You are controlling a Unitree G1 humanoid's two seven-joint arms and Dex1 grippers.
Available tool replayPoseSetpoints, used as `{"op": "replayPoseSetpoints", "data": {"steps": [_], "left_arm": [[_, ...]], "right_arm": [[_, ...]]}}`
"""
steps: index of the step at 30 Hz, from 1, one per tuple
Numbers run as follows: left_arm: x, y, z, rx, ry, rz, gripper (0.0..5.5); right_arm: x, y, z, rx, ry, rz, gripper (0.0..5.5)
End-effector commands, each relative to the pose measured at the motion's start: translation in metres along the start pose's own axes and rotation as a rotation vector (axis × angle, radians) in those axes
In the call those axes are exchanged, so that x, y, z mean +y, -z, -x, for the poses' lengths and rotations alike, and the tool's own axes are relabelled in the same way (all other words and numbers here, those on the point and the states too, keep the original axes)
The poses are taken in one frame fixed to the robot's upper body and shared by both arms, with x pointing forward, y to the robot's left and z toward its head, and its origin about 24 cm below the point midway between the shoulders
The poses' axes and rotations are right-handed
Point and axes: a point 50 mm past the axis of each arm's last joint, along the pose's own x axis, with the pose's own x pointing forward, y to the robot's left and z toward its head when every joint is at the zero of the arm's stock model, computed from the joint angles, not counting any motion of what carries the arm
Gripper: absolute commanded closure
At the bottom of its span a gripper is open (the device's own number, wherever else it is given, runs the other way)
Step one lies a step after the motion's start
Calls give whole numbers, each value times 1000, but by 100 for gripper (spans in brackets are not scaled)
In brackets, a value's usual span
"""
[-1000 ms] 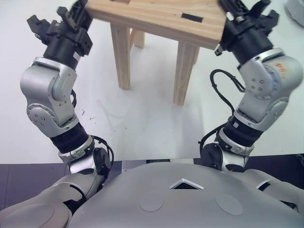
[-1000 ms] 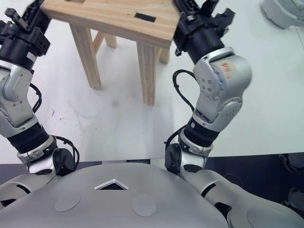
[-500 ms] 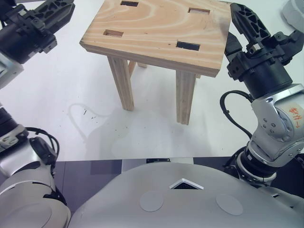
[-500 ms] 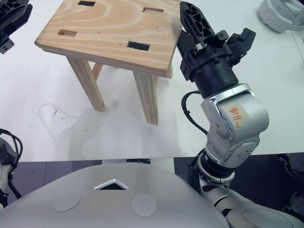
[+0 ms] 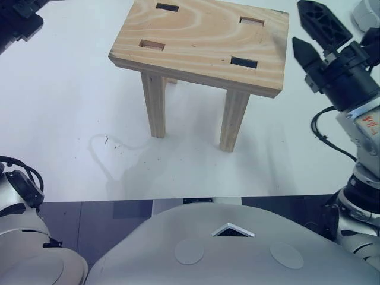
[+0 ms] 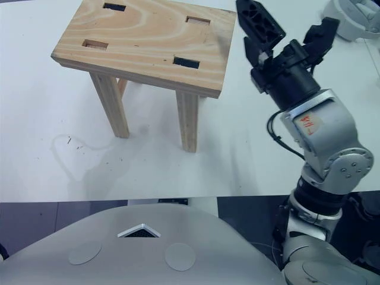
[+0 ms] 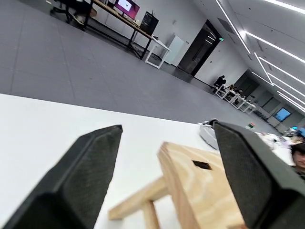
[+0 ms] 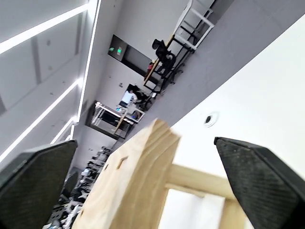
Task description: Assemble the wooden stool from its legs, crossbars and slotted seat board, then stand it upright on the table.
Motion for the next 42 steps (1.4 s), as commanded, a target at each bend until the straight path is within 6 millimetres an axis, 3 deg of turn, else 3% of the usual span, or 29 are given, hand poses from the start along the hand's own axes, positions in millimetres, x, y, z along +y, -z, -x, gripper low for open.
{"op": "replayPoseSetpoints", "data": {"steps": [1, 3, 5, 7, 9, 12, 21, 31, 35, 42], "left_arm": [[10, 1, 11, -214, -239, -409, 196], [20, 19, 13, -227, -326, -552, 196], [33, 45, 6, -190, -364, -630, 196], [44, 63, 0, -169, -382, -649, 196], [54, 82, -6, -147, -376, -656, 196], [63, 106, -12, -162, -345, -567, 196], [73, 114, -32, -207, -350, -582, 196], [78, 118, -28, -217, -452, -591, 196], [80, 119, -25, -240, -490, -579, 196], [97, 118, -12, -255, -581, -581, 196]], "right_arm": [[7, -42, 7, -210, 84, 449, 12], [3, -50, 5, -306, 143, 658, 12], [-31, -40, -4, -277, 306, 908, 12], [-61, -25, -10, -241, 374, 1052, 12], [-85, -14, -13, -242, 392, 1080, 12], [-107, -16, -19, -306, 405, 1066, 12], [-113, -39, -38, -434, 345, 1103, 12], [-128, -45, -39, -388, 405, 1058, 12], [-122, -50, -52, -370, 353, 1084, 12], [-123, -40, -64, -320, 281, 1118, 12]]}}
